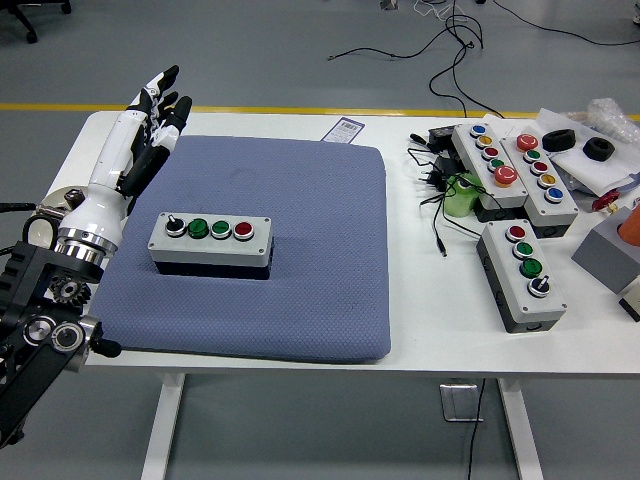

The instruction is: Pick up the button,place it on the desk,press the button,press the button

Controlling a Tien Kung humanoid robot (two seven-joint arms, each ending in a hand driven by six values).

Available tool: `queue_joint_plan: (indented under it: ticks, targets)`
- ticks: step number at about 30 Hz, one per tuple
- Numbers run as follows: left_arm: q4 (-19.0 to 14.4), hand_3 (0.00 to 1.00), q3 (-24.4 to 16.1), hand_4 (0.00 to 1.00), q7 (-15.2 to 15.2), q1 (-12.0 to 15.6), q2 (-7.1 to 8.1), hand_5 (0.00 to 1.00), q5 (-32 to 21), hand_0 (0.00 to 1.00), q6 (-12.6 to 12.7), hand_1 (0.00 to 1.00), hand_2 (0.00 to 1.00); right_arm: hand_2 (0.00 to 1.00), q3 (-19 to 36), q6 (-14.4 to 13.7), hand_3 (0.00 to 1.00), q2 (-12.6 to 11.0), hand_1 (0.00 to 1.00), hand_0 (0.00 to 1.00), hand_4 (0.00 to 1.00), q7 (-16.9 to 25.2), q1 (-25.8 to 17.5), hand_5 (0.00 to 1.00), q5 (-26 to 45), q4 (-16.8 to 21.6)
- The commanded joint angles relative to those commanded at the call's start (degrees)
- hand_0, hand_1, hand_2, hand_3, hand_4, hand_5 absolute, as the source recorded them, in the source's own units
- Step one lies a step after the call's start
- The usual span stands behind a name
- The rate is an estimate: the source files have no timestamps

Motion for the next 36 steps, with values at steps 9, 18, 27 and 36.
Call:
queue_joint_plan:
  ticks: [9, 18, 27, 36]
  targets:
    - [-0.21, 0.998, 0.08, 0.675, -0.02, 0.17, 0.00, 0.998, -0.12, 0.883, -0.09, 0.935, 0.989, 0.763, 0.02, -0.31, 0.652, 0.10, 0.690, 0.655, 0.346, -0.07, -0.24, 0.177, 0.07, 0.00]
    - [-0.09, 0.998, -0.12, 0.680, 0.46, 0.04, -0.01, 0.998, 0.64, 0.883, -0.49, 0.935, 0.991, 0.763, 0.66, -0.54, 0.651, 0.35, 0.691, 0.655, 0.346, -0.17, -0.09, 0.177, -0.28, 0.00]
    - [0.19, 0.998, -0.73, 0.683, 0.37, 0.25, -0.02, 0.998, 0.78, 0.883, -0.24, 0.936, 0.990, 0.762, 0.90, -0.55, 0.650, 0.41, 0.690, 0.655, 0.346, 0.02, -0.10, 0.177, -0.28, 0.00]
    - [0.53, 0.998, -0.39, 0.684, 0.54, 0.06, 0.02, 0.998, 0.80, 0.882, -0.23, 0.936, 0.992, 0.762, 1.13, -0.61, 0.650, 0.46, 0.690, 0.654, 0.346, 0.08, 0.12, 0.176, -0.29, 0.00]
